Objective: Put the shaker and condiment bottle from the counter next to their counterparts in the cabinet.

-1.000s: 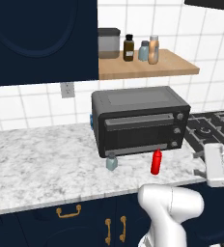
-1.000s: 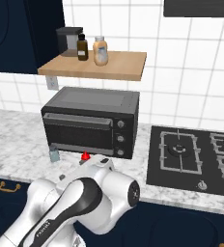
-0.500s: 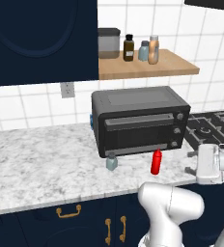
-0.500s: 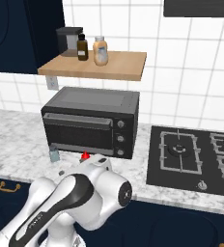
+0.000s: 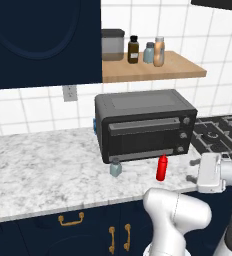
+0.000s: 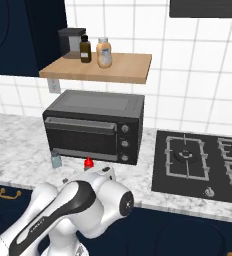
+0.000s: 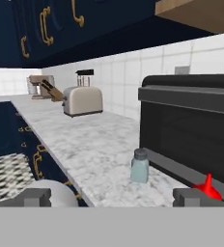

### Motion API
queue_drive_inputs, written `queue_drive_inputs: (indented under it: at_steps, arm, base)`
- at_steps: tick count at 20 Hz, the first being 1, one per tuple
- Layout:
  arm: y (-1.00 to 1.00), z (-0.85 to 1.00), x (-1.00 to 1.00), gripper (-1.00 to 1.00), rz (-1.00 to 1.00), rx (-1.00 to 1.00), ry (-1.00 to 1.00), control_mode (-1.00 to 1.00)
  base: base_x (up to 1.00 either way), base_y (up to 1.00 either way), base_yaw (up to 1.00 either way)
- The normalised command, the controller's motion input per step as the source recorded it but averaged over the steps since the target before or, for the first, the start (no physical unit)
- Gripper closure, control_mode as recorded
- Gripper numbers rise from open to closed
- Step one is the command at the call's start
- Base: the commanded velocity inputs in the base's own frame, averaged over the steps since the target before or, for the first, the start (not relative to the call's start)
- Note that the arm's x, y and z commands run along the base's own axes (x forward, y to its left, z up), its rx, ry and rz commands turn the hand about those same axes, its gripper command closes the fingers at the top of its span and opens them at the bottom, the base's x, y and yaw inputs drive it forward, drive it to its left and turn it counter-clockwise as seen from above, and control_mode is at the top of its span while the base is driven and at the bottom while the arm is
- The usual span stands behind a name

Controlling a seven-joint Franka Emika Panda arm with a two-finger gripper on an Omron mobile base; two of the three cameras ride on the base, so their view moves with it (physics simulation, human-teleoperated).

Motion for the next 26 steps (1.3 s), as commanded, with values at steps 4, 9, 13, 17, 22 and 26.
queue_drive_inputs:
  at_steps: [4,9,13,17,22,26]
  arm:
    - [0.0,-0.12,0.2,-1.0,0.0,0.0,0.0,-1.0]
    - [0.0,-0.07,0.21,-1.0,0.0,0.0,0.0,-1.0]
    - [0.0,-0.06,0.22,-1.0,0.0,0.02,0.0,-1.0]
    - [0.0,-0.07,0.26,-1.0,0.0,0.02,0.0,-1.0]
    - [0.0,-0.08,0.29,-1.0,0.0,0.02,0.0,-1.0]
    - [0.0,-0.09,0.26,-1.0,0.0,0.03,0.0,-1.0]
  base:
    - [0.0,0.0,0.0]
    - [0.0,0.0,0.0]
    - [0.0,0.0,0.0]
    - [0.0,0.0,0.0]
    - [0.0,0.0,0.0]
    - [0.0,0.0,0.0]
